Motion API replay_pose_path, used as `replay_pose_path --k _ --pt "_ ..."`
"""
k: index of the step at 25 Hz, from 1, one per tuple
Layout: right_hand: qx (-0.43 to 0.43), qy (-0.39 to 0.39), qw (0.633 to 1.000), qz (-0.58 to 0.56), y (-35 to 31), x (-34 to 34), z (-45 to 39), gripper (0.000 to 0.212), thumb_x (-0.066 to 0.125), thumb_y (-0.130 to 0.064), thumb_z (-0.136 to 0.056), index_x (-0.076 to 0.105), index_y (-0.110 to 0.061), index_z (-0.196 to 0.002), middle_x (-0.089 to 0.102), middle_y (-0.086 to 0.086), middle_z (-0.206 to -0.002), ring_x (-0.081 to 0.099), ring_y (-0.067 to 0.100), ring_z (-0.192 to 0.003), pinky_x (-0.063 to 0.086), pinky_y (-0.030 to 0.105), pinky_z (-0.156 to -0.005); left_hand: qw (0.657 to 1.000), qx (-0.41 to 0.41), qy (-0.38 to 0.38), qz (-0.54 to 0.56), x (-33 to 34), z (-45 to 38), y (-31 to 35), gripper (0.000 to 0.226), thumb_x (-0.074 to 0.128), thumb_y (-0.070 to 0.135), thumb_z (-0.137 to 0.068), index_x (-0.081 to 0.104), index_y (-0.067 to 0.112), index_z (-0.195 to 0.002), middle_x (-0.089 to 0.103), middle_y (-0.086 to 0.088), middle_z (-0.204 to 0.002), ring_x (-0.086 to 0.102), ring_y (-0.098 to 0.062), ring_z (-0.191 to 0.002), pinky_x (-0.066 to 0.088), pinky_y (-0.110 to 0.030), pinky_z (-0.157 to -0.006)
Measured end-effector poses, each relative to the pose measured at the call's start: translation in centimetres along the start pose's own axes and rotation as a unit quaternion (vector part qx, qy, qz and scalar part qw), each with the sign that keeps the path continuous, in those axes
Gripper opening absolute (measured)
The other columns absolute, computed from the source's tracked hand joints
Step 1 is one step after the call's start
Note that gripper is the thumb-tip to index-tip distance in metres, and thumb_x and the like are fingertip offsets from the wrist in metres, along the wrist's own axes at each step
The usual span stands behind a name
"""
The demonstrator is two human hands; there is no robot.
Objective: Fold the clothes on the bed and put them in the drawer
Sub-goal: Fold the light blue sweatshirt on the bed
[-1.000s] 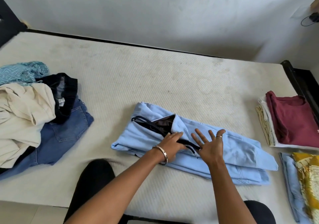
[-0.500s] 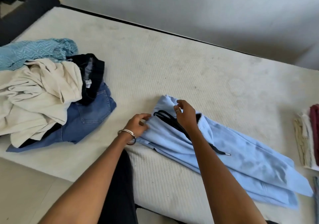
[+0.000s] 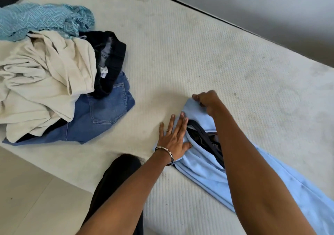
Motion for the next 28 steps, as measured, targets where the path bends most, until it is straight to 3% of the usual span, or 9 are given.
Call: replay_pose_path --k 3,9,12,14,17,19,23,26,28 --pt "-0.002 0.04 0.995 -0.096 -1.0 0.6 -2.1 0.008 0.061 -0.003 -0.086 0.064 0.005 -0.086 0.07 0.026 -0.098 0.06 0.026 -0.075 0.043 0.033 -0.057 1.0 0.011 0.003 -0.021 0.5 -1.1 -0.3 0.087 0.026 0.065 -0.087 -0.035 0.035 -0.14 -0.031 0.003 -0.156 -0.021 -0.027 -0.146 -0.005 -0.068 -0.108" --pt "-0.012 0.074 0.967 -0.244 1.3 0.3 -0.2 0.002 0.063 -0.005 -0.089 0.063 -0.006 -0.088 0.069 0.014 -0.081 0.064 0.027 -0.07 0.053 0.033 -0.058 0.999 0.006 -0.039 -0.027 0.6 -1.4 -0.7 0.085 0.024 0.071 -0.08 -0.036 0.046 -0.137 -0.034 0.012 -0.153 -0.026 -0.028 -0.144 -0.01 -0.075 -0.1" --pt "-0.07 0.089 0.992 0.06 1.2 0.1 1.2 0.039 0.073 -0.042 -0.085 0.058 -0.006 -0.081 0.064 0.012 -0.082 0.063 0.028 -0.073 0.051 0.039 -0.066 0.997 -0.005 -0.065 -0.032 0.3 -1.5 -0.5 0.083 0.026 0.073 -0.082 -0.033 0.051 -0.136 -0.039 0.017 -0.149 -0.031 -0.026 -0.142 -0.01 -0.077 -0.098" --pt "-0.059 0.065 0.968 0.235 1.4 0.9 1.7 0.039 0.071 -0.045 -0.084 0.055 -0.01 -0.088 0.06 0.008 -0.091 0.058 0.026 -0.085 0.047 0.044 -0.086 0.996 -0.011 -0.088 -0.024 0.0 -1.6 -0.3 0.082 0.033 0.072 -0.086 -0.028 0.054 -0.137 -0.043 0.02 -0.146 -0.034 -0.025 -0.14 -0.011 -0.077 -0.097" --pt "-0.096 0.06 0.993 -0.013 -0.5 0.8 1.8 0.002 0.066 -0.011 -0.085 0.068 -0.011 -0.086 0.071 0.008 -0.088 0.064 0.024 -0.084 0.051 0.043 -0.086 0.993 -0.016 -0.119 -0.012 -0.5 -1.6 0.2 0.082 0.039 0.068 -0.088 -0.025 0.057 -0.138 -0.046 0.022 -0.143 -0.037 -0.024 -0.139 -0.011 -0.077 -0.097" --pt "-0.118 0.066 0.981 -0.141 -1.5 -0.3 0.6 0.027 0.054 0.008 -0.086 0.071 -0.006 -0.102 0.073 0.012 -0.099 0.066 0.021 -0.087 0.055 0.038 -0.078 0.991 -0.021 -0.129 -0.009 -0.8 -1.8 0.1 0.081 0.039 0.068 -0.088 -0.024 0.057 -0.138 -0.046 0.023 -0.142 -0.037 -0.025 -0.139 -0.01 -0.078 -0.098" --pt "-0.259 0.038 0.964 -0.05 -1.1 -1.0 2.7 0.032 0.05 0.006 -0.086 0.069 -0.012 -0.103 0.073 0.001 -0.091 0.069 0.018 -0.089 0.056 0.039 -0.089 0.992 -0.02 -0.126 -0.005 -1.1 -1.9 0.0 0.085 0.044 0.068 -0.086 -0.02 0.057 -0.14 -0.043 0.024 -0.144 -0.034 -0.025 -0.14 -0.01 -0.077 -0.098" --pt "-0.431 0.003 0.878 0.208 3.7 0.5 6.3 0.025 0.054 -0.013 -0.084 0.073 -0.02 -0.098 0.072 -0.007 -0.104 0.063 0.017 -0.102 0.047 0.043 -0.09 0.986 -0.015 -0.16 0.033 -1.3 -2.9 -0.8 0.089 0.052 0.069 -0.08 -0.006 0.053 -0.146 -0.028 0.023 -0.153 -0.026 -0.021 -0.143 -0.012 -0.074 -0.1" --pt "-0.41 0.04 0.825 0.386 7.4 0.7 6.5 0.035 0.052 -0.012 -0.083 0.07 -0.025 -0.11 0.063 -0.012 -0.127 0.047 0.019 -0.126 0.028 0.052 -0.101 0.979 -0.016 -0.139 0.148 -1.7 -3.3 -1.4 0.083 0.056 0.072 -0.073 0.017 0.055 -0.144 0.001 0.023 -0.158 -0.003 -0.015 -0.147 -0.004 -0.07 -0.109"
Point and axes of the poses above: each hand's wrist, its own z-axis away from the middle knuckle, its own x-axis out of the palm, y = z × x, the point moved 1 cm from there along -z, towards the middle knuckle
